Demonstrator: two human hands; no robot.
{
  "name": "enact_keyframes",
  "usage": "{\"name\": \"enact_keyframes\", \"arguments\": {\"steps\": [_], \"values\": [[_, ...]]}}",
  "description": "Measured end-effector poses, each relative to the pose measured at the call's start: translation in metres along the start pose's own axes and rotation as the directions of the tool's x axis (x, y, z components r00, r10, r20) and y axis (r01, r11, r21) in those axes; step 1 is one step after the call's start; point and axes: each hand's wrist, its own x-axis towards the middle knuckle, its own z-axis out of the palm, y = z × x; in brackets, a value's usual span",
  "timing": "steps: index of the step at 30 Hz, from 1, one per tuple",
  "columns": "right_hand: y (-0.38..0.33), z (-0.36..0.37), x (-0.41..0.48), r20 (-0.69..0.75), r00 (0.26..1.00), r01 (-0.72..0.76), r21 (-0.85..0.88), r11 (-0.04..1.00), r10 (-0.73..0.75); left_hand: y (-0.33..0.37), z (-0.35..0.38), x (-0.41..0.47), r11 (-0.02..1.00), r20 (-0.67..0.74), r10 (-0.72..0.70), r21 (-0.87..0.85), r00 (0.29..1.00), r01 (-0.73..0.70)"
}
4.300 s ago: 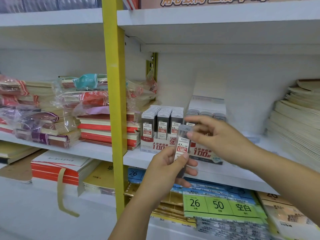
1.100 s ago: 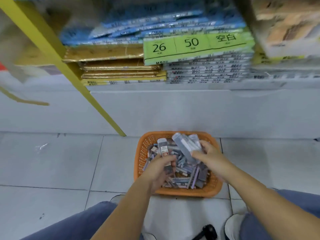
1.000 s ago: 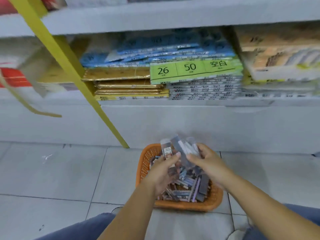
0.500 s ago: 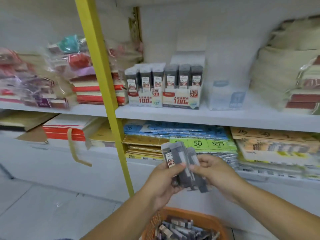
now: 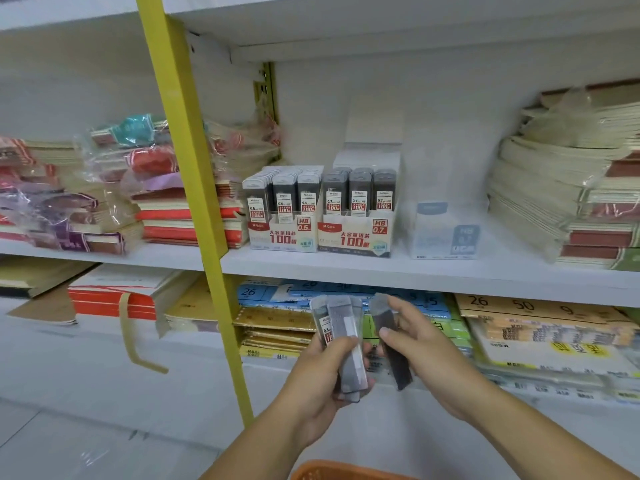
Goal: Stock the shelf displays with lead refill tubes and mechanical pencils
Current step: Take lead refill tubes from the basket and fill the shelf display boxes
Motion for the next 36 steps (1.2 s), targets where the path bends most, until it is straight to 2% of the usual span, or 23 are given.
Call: {"name": "enact_keyframes", "arguments": {"steps": [3, 6, 9, 13, 17, 21, 23, 26, 29, 32, 36], "values": [[-0.002, 0.006, -0.001, 0.041, 0.998, 0.048, 0.024, 0.999, -0.049, 0.001, 0.001, -0.001, 0.999, 0.026, 0.044, 0.011, 0.999, -0.044], [-0.003, 0.008, 0.0, 0.029, 0.999, 0.011, 0.19, 0.982, -0.017, 0.006, 0.002, -0.006, 0.992, 0.014, 0.105, 0.069, 0.994, -0.106], [-0.004, 0.006, 0.002, 0.025, 0.999, -0.031, 0.279, 0.96, 0.025, 0.01, 0.0, -0.009, 0.989, 0.002, 0.139, 0.058, 0.99, -0.139], [-0.009, 0.007, -0.001, -0.048, 0.997, -0.046, 0.252, 0.967, 0.06, 0.016, 0.0, -0.013, 0.988, -0.004, 0.154, 0.026, 0.988, -0.154], [-0.013, 0.009, -0.005, -0.028, 1.0, 0.001, 0.355, 0.935, 0.01, 0.014, -0.001, -0.016, 0.98, 0.011, 0.169, 0.105, 0.986, -0.169], [-0.014, 0.008, -0.008, -0.03, 0.999, 0.026, 0.368, 0.929, -0.017, 0.017, -0.002, -0.016, 0.968, -0.009, 0.183, 0.176, 0.983, -0.178], [-0.017, 0.008, -0.009, -0.057, 0.998, 0.049, 0.311, 0.949, -0.033, 0.019, -0.002, -0.018, 0.966, -0.014, 0.181, 0.189, 0.983, -0.175], [-0.026, 0.006, -0.01, -0.116, 0.986, 0.128, 0.059, 0.99, -0.121, 0.022, 0.0, -0.017, 0.968, -0.002, 0.172, 0.183, 0.985, -0.169], [-0.055, -0.002, -0.003, -0.15, 0.958, 0.229, -0.103, 0.968, -0.243, 0.042, 0.004, -0.013, 0.969, 0.04, 0.202, 0.137, 0.979, -0.205], [-0.099, -0.014, 0.02, -0.206, 0.884, 0.386, -0.181, 0.905, -0.419, 0.075, 0.005, -0.003, 0.951, -0.005, 0.284, 0.132, 0.959, -0.281], [-0.157, -0.03, 0.063, -0.208, 0.754, 0.499, -0.437, 0.749, -0.624, 0.101, -0.005, 0.014, 0.924, -0.075, 0.375, 0.107, 0.924, -0.366]]}}
